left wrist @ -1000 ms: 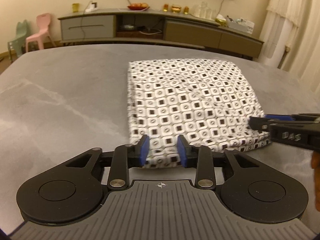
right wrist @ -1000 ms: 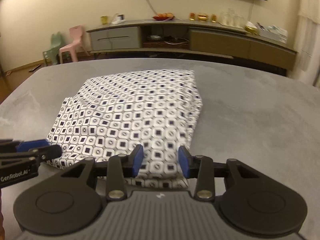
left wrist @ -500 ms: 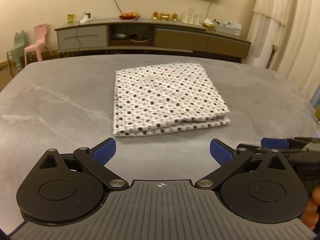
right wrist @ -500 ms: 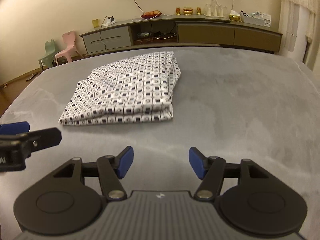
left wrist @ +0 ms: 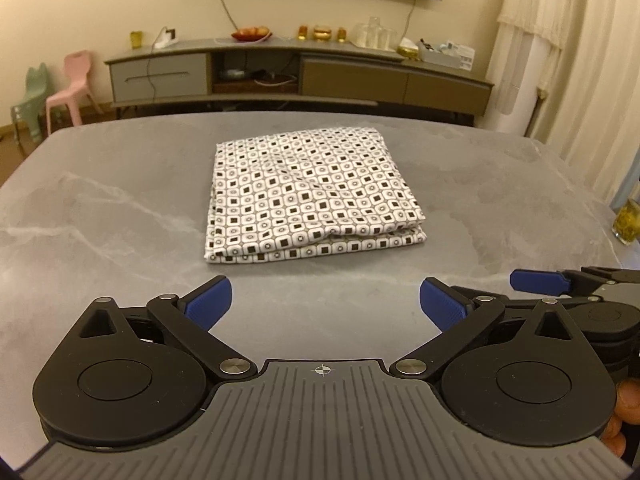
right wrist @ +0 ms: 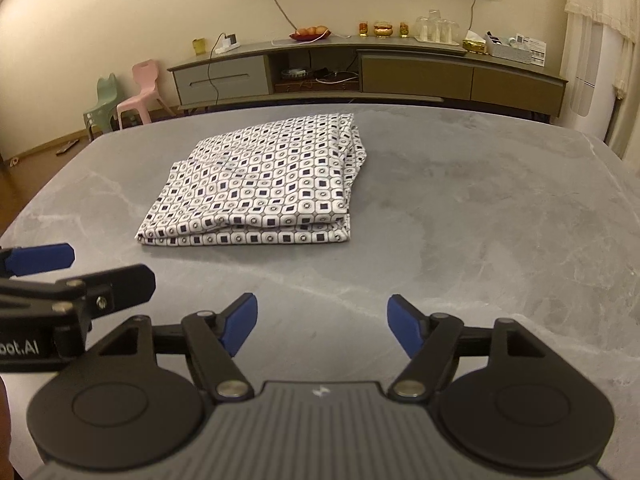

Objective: Fold clothes

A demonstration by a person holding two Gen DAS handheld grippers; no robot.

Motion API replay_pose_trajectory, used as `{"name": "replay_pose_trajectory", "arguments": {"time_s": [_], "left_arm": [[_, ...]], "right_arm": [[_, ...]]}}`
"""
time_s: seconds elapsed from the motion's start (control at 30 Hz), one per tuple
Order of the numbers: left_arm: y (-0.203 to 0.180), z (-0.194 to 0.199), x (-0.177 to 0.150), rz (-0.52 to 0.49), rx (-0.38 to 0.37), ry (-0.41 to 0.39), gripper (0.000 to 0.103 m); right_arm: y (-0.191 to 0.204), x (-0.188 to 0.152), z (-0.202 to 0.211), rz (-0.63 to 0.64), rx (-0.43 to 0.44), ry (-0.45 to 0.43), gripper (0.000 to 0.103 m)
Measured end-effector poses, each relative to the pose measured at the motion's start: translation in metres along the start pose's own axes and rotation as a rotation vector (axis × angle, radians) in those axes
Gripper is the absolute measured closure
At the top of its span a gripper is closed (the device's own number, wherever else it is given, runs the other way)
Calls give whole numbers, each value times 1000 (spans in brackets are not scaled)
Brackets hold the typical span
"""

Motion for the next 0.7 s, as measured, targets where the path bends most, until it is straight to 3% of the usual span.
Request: {"name": "replay_pose_trajectory", "arguments": {"time_s": [0.27, 0.7], "left_arm": [[6, 3, 1, 65, -32, -5, 10], [2, 7, 0, 20, 12, -9, 10]], "right_arm": [[8, 3, -6, 24, -7, 15, 30], [7, 1, -10, 41, -11, 31, 29]]}}
Point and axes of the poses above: each gripper's, at about its wrist camera, not at the fingertips, and z roughly against the way its jaws point, y to its left, x to its top, the point moved 2 cm from there along -z, roughly the way its jaws point, and after that the axes turned 3 degrees about -x, right-handed, at the moved point
